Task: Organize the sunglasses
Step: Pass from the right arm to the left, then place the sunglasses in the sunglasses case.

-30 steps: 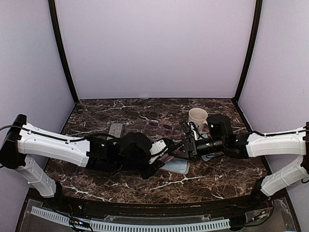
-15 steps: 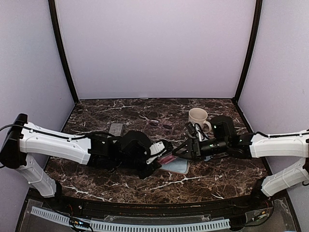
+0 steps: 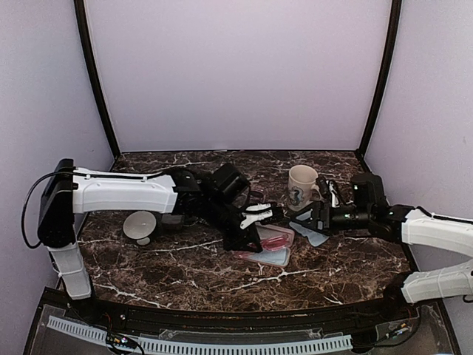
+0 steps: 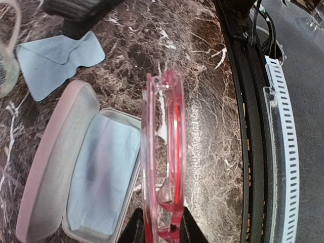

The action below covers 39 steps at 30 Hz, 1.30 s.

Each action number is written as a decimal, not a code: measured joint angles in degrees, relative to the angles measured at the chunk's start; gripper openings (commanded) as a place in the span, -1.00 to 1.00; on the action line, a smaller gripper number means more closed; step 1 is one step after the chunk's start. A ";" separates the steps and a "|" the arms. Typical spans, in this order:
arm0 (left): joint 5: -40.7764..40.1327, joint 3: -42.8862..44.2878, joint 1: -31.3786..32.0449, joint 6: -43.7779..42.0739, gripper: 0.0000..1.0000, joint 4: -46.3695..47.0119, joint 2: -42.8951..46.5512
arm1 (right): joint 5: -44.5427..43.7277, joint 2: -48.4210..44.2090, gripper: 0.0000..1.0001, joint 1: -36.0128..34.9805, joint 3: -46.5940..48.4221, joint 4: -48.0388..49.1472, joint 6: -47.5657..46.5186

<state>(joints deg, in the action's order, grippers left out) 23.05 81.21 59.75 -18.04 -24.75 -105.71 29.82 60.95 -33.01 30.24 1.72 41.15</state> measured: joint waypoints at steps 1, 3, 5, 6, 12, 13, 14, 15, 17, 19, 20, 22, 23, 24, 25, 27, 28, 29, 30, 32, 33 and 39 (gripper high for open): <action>0.66 1.70 0.00 -1.38 -0.65 -1.33 -1.88 | 0.04 -0.46 0.60 0.28 -0.63 0.00 -0.02; 2.01 5.46 0.00 -4.57 -0.65 -5.44 -6.12 | 0.28 -1.46 0.60 0.96 -2.40 0.57 0.00; 2.62 8.33 -0.02 -7.45 -0.67 -9.09 -9.18 | 0.55 -2.29 0.60 1.57 -4.20 1.79 0.22; 2.75 9.73 -0.02 -8.81 -0.67 -10.84 -10.40 | 0.81 -2.78 0.60 1.92 -5.29 2.64 0.44; 3.19 21.68 -0.35 -16.65 -0.68 -21.24 -17.20 | 2.49 -4.55 0.59 3.85 -10.25 6.14 1.86; 3.17 23.39 -0.39 -17.86 -0.68 -22.60 -18.03 | 2.75 -4.72 0.59 4.11 -10.60 6.49 2.01; 3.10 24.90 -0.42 -18.82 -0.68 -23.82 -18.82 | 3.02 -4.85 0.59 4.35 -10.84 6.80 2.16; 3.06 26.64 -0.46 -19.93 -0.68 -25.16 -19.80 | 3.34 -5.07 0.59 4.66 -11.04 7.08 2.23; 2.91 29.40 -0.72 -21.75 -0.67 -27.26 -21.64 | 3.85 -5.64 0.59 5.25 -11.26 7.52 2.25; 2.89 30.95 -1.09 -23.47 -0.67 -28.98 -23.10 | 4.24 -6.05 0.59 5.73 -11.41 7.91 2.23; 2.89 31.26 -1.31 -24.20 -0.67 -29.62 -23.58 | 4.50 -6.16 0.59 5.97 -11.41 8.09 2.23; 2.84 31.47 -1.84 -25.38 -0.67 -30.71 -24.15 | 5.01 -6.16 0.59 6.38 -11.41 8.48 2.23; 2.84 31.82 -2.14 -25.90 -0.67 -31.45 -24.44 | 5.14 -6.16 0.59 6.51 -11.41 8.59 2.23; 2.84 32.35 -2.49 -26.38 -0.67 -32.00 -24.74 | 5.25 -6.16 0.58 6.58 -11.41 8.66 2.23; 2.91 32.81 -2.75 -26.71 -0.67 -32.28 -24.94 | 5.35 -6.14 0.58 6.58 -11.41 8.66 2.23; 3.02 33.66 -3.06 -27.23 -0.67 -32.65 -25.31 | 5.60 -6.10 0.58 6.58 -11.41 8.66 2.23; 3.10 34.18 -3.32 -27.45 -0.67 -32.79 -25.55 | 5.77 -6.08 0.58 6.58 -11.41 8.66 2.23; 3.10 34.56 -3.52 -27.67 -0.67 -32.83 -25.81 | 5.92 -6.03 0.58 6.60 -11.41 8.68 2.23; 3.10 34.95 -3.65 -27.85 -0.67 -32.92 -26.16 | 6.01 -6.01 0.58 6.60 -11.41 8.70 2.23; 3.10 35.47 -3.72 -28.11 -0.67 -32.98 -26.93 | 6.21 -5.97 0.58 6.67 -11.41 8.74 2.25; 3.10 35.71 -3.72 -28.28 -0.67 -33.05 -27.34 | 6.25 -5.92 0.58 6.71 -11.41 8.90 2.25; 3.10 36.76 -3.72 -28.79 -0.67 -33.42 -29.57 | 6.38 -5.90 0.58 6.84 -11.76 9.05 2.43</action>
<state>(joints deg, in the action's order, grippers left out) 26.15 117.97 56.03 -46.83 -58.17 -135.28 36.21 55.05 -26.17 18.48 10.76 43.57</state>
